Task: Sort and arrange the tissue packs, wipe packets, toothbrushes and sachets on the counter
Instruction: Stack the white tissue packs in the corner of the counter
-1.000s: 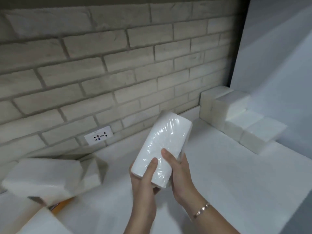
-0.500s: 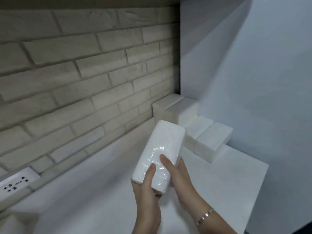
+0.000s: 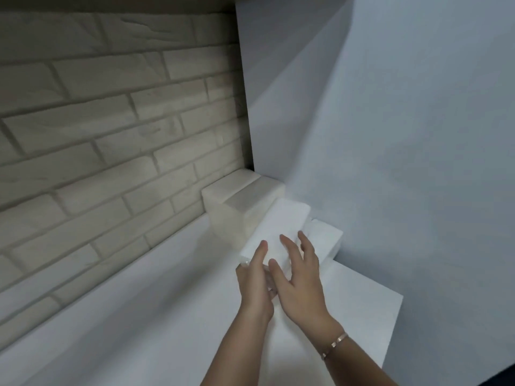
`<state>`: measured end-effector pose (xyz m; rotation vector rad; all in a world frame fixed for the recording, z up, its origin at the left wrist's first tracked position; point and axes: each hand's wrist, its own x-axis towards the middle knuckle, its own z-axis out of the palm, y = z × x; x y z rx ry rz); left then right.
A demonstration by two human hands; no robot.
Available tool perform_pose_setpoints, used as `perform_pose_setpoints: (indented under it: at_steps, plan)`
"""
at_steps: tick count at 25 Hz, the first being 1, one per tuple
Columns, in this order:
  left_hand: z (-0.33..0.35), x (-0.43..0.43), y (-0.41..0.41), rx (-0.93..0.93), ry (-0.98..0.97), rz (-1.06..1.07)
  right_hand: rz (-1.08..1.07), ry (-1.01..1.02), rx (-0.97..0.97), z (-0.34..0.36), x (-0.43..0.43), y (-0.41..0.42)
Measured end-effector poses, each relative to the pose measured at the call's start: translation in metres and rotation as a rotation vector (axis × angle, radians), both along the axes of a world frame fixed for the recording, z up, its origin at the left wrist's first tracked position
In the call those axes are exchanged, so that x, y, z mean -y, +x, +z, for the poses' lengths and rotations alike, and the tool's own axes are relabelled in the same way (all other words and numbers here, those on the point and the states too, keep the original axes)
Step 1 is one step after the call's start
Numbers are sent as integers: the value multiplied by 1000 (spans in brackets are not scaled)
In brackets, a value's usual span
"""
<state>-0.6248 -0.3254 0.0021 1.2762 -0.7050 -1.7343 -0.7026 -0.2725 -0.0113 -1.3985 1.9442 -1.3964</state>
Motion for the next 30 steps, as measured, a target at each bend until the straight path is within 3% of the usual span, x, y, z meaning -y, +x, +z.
perform_pose_setpoints:
  at_steps: [3,8,11,15,23,27,30]
  plan:
    - [-12,25,-26,-70,45,49,96,88,-111,-1,7,-27]
    - [-26,6,-56,10,-2,294,105,194,-217,-6,19,-48]
    - [-25,5,-67,-92,-4,215,93,218,-209,-9,32,-60]
    - [-8,24,-74,-105,-74,141,172,246,7,-11,61,-85]
    - [-12,48,-51,23,-90,71,237,327,-60,-17,80,-84]
    - [-22,44,-41,43,-63,119,115,221,-107,-20,65,-73]
    - [-24,42,-36,-8,-66,-6,-64,175,-141,-22,48,-64]
